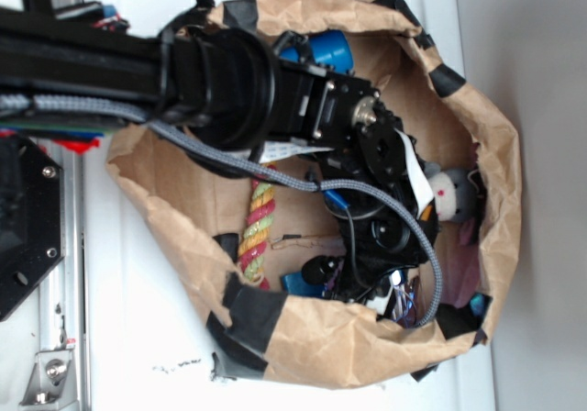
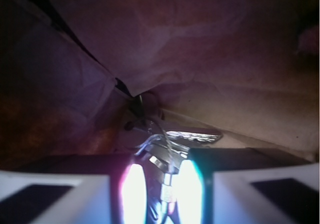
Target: Grab the silver keys.
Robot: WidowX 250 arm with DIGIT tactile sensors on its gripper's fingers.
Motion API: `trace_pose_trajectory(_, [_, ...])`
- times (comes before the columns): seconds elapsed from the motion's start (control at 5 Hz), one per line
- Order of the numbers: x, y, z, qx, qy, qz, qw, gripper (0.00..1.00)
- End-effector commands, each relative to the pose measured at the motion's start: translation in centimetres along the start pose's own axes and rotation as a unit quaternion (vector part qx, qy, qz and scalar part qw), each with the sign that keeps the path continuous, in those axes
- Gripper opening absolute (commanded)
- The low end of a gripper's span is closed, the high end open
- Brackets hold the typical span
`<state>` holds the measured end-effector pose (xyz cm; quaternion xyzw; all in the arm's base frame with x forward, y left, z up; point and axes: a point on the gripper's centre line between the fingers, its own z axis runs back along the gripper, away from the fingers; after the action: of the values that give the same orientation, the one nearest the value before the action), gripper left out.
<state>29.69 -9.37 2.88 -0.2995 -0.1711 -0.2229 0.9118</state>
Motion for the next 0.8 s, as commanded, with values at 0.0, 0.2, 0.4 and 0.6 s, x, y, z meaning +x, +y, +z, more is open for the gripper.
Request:
trace_pose_trajectory(0.0, [-1.9, -3.9, -0.1, -0.088, 0.064, -0.044, 0.993, 0.0])
trace_pose_trajectory(0.2, [-2.8, -5.0, 0.2, -0.088, 0.06, -0.074, 0.992, 0.0])
trace_pose_trajectory(0.4, [-2.0, -4.0, 0.3, -0.032, 0.023, -0.065, 0.997, 0.0])
trace_pose_trajectory(0.6, [0.7, -0.7, 2.3, 0.082, -0.037, -0.003, 0.996, 0.0])
